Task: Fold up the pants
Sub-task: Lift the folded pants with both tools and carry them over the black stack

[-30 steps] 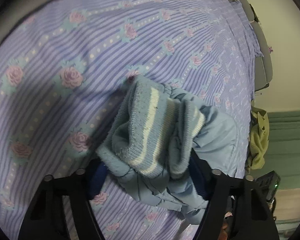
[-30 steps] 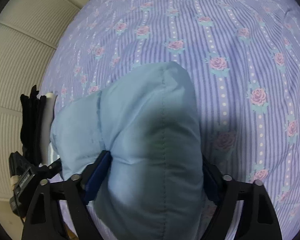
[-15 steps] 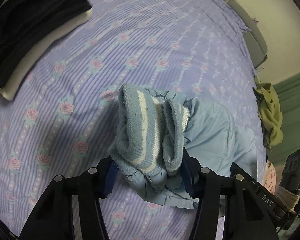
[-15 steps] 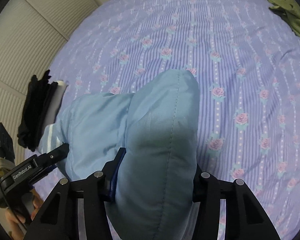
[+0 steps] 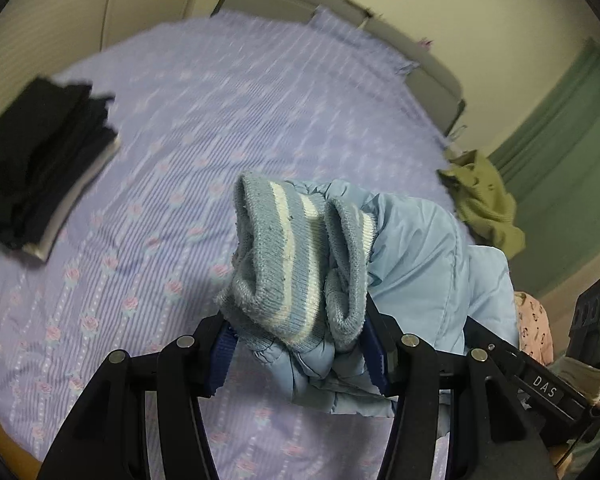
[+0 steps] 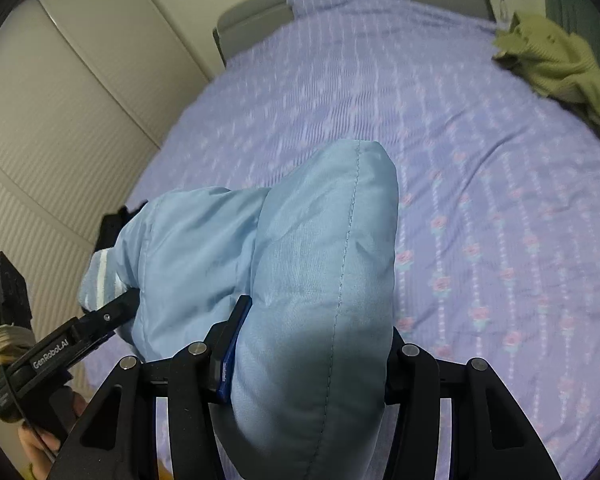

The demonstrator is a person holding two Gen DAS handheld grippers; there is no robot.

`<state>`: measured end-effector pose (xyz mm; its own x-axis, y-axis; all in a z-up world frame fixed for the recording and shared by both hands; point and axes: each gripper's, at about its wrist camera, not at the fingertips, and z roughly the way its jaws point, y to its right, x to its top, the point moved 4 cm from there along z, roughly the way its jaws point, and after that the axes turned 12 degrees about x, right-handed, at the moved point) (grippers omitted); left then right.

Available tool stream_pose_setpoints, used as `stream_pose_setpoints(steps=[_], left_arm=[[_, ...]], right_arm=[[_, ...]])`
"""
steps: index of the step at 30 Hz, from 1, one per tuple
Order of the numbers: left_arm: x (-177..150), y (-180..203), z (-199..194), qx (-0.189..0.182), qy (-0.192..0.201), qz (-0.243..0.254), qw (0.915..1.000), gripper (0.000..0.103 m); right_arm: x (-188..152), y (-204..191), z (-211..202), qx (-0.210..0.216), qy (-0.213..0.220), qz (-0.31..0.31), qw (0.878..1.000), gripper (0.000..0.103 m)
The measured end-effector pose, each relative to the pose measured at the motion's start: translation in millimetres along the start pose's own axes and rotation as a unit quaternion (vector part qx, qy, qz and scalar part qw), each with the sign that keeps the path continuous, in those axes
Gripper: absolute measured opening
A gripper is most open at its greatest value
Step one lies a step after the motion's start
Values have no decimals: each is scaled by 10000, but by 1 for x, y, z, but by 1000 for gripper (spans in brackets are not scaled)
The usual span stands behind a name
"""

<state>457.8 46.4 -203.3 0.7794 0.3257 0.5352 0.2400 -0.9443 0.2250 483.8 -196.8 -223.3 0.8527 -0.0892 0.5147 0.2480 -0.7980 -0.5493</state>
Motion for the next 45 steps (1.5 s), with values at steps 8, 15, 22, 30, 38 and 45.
stream_pose_setpoints(steps=[8, 15, 22, 30, 38, 45], left_arm=[[-13, 38, -87, -41, 757, 72, 9971, 54], [-20, 31, -148, 54, 1247, 57, 9922, 54], [-20, -20, -187, 21, 1510, 13, 9885, 54], [-5, -125, -209, -167, 1387, 165, 9901, 54], [18, -214, -217, -183, 1193, 364, 9920, 54], [38, -263, -217, -203, 1231, -148, 9921, 54]], right_arm=[[1, -28, -87, 139, 533, -338, 9979, 51], [-11, -61, -130, 440, 839, -566, 9939, 51], [-29, -112, -134, 561, 954, -800, 9906, 51], [-64, -201, -103, 453, 1131, -820, 9892, 51], [-102, -282, -59, 398, 1099, -504, 9919, 51], [-85, -318, -31, 612, 962, -877, 9896, 52]])
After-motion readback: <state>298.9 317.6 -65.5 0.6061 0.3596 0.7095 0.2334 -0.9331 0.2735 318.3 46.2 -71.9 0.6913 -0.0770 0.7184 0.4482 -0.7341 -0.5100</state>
